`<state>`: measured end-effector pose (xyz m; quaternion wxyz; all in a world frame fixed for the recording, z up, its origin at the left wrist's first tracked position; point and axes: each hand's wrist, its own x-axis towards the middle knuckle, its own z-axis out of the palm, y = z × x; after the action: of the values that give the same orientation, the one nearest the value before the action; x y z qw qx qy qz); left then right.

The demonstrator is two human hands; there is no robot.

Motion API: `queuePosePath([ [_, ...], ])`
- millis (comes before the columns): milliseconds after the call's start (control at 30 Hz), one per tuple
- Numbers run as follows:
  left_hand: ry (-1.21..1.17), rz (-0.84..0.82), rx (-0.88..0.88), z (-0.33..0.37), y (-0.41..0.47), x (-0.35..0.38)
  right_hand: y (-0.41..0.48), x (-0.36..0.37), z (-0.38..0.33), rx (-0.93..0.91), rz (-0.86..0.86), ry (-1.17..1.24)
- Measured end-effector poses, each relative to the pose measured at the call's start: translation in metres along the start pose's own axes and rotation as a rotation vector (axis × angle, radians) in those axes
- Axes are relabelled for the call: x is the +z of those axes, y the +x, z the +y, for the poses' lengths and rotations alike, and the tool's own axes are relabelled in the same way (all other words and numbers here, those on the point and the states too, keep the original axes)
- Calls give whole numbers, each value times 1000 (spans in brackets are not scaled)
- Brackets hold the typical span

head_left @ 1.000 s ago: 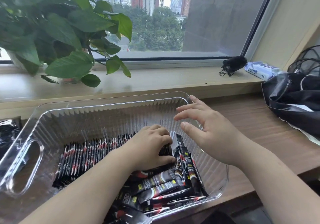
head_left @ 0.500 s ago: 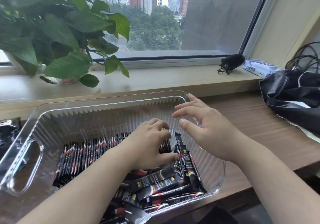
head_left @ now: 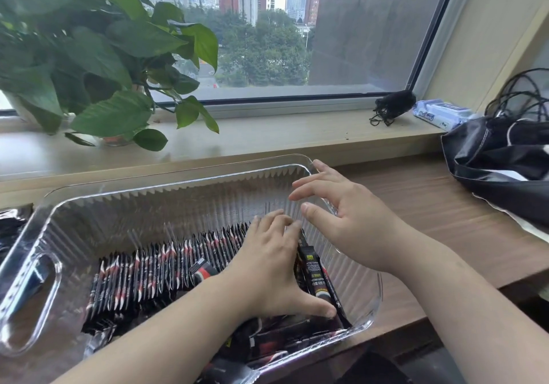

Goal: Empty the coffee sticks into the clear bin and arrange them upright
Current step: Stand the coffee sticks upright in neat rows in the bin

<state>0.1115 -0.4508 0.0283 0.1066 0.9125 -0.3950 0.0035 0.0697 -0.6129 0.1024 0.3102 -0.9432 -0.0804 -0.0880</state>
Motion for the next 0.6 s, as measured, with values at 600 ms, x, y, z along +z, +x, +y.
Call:
queuePosePath([
  [600,-54,-118,86,-6,3,-2,-1,0,0,15,4,24],
])
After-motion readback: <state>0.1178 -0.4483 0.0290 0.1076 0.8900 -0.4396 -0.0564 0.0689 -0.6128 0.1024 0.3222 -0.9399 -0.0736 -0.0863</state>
